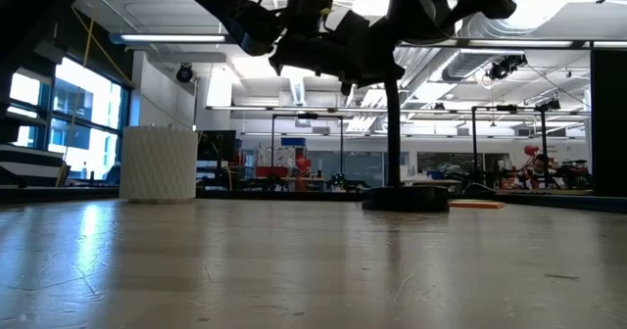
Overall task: Screw lightbulb
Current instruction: Remove the light bulb from the desk lamp
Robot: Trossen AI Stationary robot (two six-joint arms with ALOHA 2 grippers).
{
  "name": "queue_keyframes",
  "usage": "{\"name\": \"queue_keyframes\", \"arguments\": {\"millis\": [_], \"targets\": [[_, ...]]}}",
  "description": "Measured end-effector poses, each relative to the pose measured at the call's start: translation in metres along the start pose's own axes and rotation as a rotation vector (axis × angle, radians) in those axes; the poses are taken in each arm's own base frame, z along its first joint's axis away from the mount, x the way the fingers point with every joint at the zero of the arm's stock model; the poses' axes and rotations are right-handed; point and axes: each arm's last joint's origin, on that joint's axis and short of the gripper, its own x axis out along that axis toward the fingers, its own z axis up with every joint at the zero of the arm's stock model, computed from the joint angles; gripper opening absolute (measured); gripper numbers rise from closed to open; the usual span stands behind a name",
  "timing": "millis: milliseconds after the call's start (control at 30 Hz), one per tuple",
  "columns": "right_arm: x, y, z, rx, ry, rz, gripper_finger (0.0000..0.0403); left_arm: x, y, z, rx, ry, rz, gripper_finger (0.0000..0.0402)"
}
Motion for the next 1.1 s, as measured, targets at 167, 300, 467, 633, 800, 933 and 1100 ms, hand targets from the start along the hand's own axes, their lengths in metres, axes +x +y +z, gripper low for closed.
{"name": "queue_keyframes", "arguments": {"millis": [167, 300, 467, 633, 800, 933, 1100], "targets": [[-0.015, 0.007, 0.001, 0.424, -0.010, -0.015, 0.0265, 0.000, -0.001, 0.000, -0.001, 0.003, -0.005, 0.0052], [-0.025, 0.014, -0.004, 0.881, -0.053, 0.056, 0.0265, 0.000, 0.000, 0.000, -0.002, 0.005, -0.004, 0.0052], [-0.030, 0.015, -0.009, 1.437, -0.098, 0.209, 0.0265, 0.000, 0.000, 0.000, -0.003, 0.004, -0.004, 0.0052], [-0.030, 0.009, -0.009, 1.776, -0.116, 0.212, 0.0265, 0.000, 0.000, 0.000, -0.006, 0.004, -0.003, 0.0052], [-0.022, 0.002, -0.009, 1.824, -0.137, 0.242, 0.0265, 0.000, 0.000, 0.000, -0.008, 0.004, -0.001, 0.0052], [-0.014, -0.003, -0.010, 1.843, -0.140, 0.240, 0.0265, 0.000, 0.000, 0.000, -0.009, 0.005, 0.000, 0.0052], [-0.002, -0.008, -0.011, 1.778, -0.145, 0.254, 0.0266, 0.000, 0.001, -0.001, -0.003, 0.007, 0.004, 0.0052]]}}
